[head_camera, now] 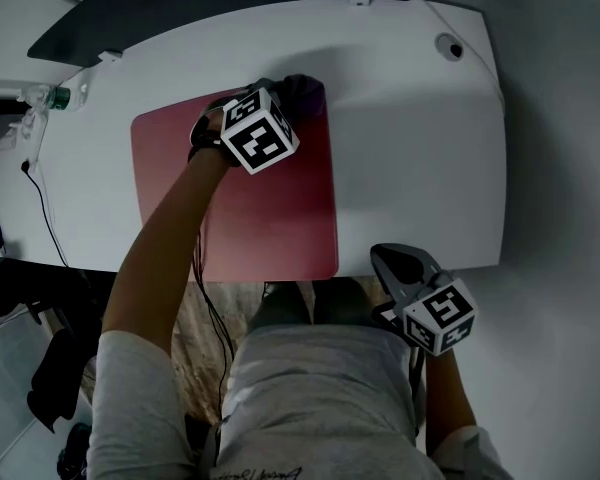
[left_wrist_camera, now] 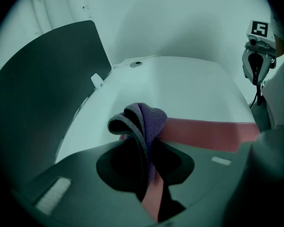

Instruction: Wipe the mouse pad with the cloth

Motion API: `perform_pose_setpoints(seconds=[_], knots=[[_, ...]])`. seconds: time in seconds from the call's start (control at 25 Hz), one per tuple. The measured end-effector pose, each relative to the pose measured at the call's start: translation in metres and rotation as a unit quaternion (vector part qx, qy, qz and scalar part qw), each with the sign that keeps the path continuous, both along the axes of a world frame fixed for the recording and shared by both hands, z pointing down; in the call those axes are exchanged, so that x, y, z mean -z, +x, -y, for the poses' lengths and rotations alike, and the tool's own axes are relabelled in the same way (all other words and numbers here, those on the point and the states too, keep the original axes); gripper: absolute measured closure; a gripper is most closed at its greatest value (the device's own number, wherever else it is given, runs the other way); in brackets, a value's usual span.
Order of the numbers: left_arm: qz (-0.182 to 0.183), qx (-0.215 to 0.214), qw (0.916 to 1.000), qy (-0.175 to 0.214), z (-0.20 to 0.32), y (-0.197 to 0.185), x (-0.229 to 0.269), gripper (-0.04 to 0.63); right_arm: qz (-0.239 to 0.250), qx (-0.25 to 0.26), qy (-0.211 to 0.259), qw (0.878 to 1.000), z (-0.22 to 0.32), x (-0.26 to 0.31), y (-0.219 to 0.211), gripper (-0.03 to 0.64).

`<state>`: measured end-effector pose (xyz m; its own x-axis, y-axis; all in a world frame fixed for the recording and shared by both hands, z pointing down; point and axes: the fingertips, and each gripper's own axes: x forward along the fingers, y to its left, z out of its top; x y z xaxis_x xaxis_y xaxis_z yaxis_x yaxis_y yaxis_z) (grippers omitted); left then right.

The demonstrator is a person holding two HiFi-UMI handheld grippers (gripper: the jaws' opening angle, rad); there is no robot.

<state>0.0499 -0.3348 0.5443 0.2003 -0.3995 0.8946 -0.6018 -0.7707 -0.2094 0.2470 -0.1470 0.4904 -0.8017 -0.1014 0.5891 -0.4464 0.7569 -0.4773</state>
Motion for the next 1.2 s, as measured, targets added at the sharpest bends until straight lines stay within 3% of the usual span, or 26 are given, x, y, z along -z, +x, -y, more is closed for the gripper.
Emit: perform_pose_setpoints(seconds=[0.28,1.2], knots=[[0.000,-0.034,0.9992,-0.021,-0.045,0.025,-0.003,0.495,0.008,0.019,0.009,1.000,-0.005,0.005,-0.017,0.611],[-0.044,-0.052,0.9945,-0.080,-0.186,0.088,-0.009,0.496,0.006,0.019,0.044,0.999,-0.037,0.024,-0.020,0.611]])
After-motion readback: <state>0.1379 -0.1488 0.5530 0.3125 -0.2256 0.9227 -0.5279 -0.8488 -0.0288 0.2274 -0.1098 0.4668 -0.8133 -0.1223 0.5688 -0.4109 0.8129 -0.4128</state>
